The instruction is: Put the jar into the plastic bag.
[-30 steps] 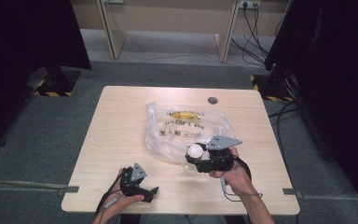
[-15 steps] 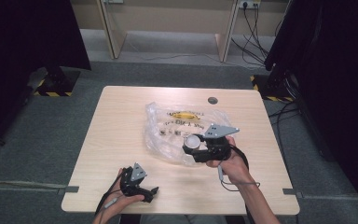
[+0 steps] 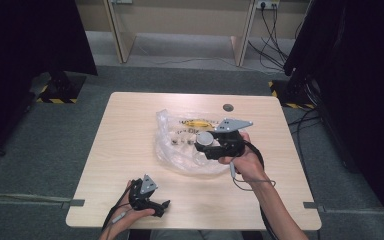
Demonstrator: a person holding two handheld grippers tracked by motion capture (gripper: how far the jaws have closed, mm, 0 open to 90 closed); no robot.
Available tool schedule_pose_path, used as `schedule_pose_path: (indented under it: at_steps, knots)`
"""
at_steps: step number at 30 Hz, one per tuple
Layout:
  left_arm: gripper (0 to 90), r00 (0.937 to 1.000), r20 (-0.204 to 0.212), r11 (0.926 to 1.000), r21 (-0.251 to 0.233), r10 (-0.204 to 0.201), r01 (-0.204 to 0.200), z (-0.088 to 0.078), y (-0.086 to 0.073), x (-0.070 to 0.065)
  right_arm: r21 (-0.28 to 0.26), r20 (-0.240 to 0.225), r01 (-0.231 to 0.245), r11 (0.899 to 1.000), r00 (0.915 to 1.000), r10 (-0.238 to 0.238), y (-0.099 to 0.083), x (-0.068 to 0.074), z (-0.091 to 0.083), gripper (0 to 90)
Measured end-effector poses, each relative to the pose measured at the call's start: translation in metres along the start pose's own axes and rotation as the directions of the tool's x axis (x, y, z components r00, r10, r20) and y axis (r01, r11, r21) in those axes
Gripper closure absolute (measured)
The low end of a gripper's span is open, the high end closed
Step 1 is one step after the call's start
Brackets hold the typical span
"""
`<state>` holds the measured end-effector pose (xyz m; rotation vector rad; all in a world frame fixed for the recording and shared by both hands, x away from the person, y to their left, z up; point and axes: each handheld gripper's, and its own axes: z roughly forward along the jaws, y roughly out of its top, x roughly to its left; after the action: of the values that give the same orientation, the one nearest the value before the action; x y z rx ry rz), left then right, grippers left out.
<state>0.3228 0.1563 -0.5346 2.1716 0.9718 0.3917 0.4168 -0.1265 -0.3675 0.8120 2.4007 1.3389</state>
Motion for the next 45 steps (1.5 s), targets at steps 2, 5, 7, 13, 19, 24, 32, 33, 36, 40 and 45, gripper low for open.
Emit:
schedule_pose_path:
  at_steps: [2,5,7,13,19,24,32,33,36,40,45]
  knots:
    - [0.0,1.0,0.0,1.0,0.0,0.0,0.0,0.0,0.0,0.0,-0.007,0.0,-0.012,1.0,0.9999,0.012,0.004,-0.004,0.004,40.1]
    - [0.0,1.0,0.0,1.0,0.0,0.0,0.0,0.0,0.0,0.0,-0.003,0.014,-0.02,1.0,0.9997,0.02,0.008,-0.009,0.01,40.1]
    - [0.0,1.0,0.001,1.0,0.0,0.0,0.0,0.0,0.0,0.0,0.002,0.023,-0.023,1.0,0.9995,0.023,0.011,-0.012,0.014,40.1]
    - [0.0,1.0,0.002,1.0,0.0,-0.001,0.001,0.0,0.0,0.0,0.01,0.047,-0.032,0.999,0.9984,0.032,0.016,-0.02,0.026,40.1]
    - [0.0,1.0,0.002,1.0,0.0,0.0,0.0,0.0,0.0,0.0,0.02,0.062,-0.046,0.999,0.997,0.045,0.019,-0.029,0.04,40.1]
    - [0.0,1.0,0.002,1.0,0.0,0.0,0.0,0.0,0.0,0.0,0.028,0.085,-0.058,0.998,0.9949,0.055,0.022,-0.036,0.05,40.1]
    - [0.0,1.0,0.002,1.0,0.0,0.0,0.0,0.0,0.0,0.0,0.046,0.115,-0.08,0.996,0.9905,0.075,0.02,-0.047,0.068,40.1]
    - [0.0,1.0,0.002,1.0,0.0,0.0,0.0,0.0,0.0,0.0,0.053,0.126,-0.081,0.995,0.9893,0.074,0.019,-0.048,0.073,40.1]
    - [0.0,1.0,0.002,1.0,0.0,0.0,0.0,0.0,0.0,0.0,0.055,0.132,-0.091,0.994,0.9877,0.083,0.018,-0.05,0.078,40.1]
    - [0.0,1.0,0.002,1.0,0.0,-0.001,0.001,0.0,0.0,0.0,0.057,0.145,-0.096,0.994,0.9857,0.087,0.016,-0.053,0.087,40.1]
    - [0.0,1.0,0.002,1.0,0.0,0.0,0.0,0.0,0.0,0.0,0.07,0.154,-0.102,0.992,0.9839,0.09,0.013,-0.056,0.097,40.1]
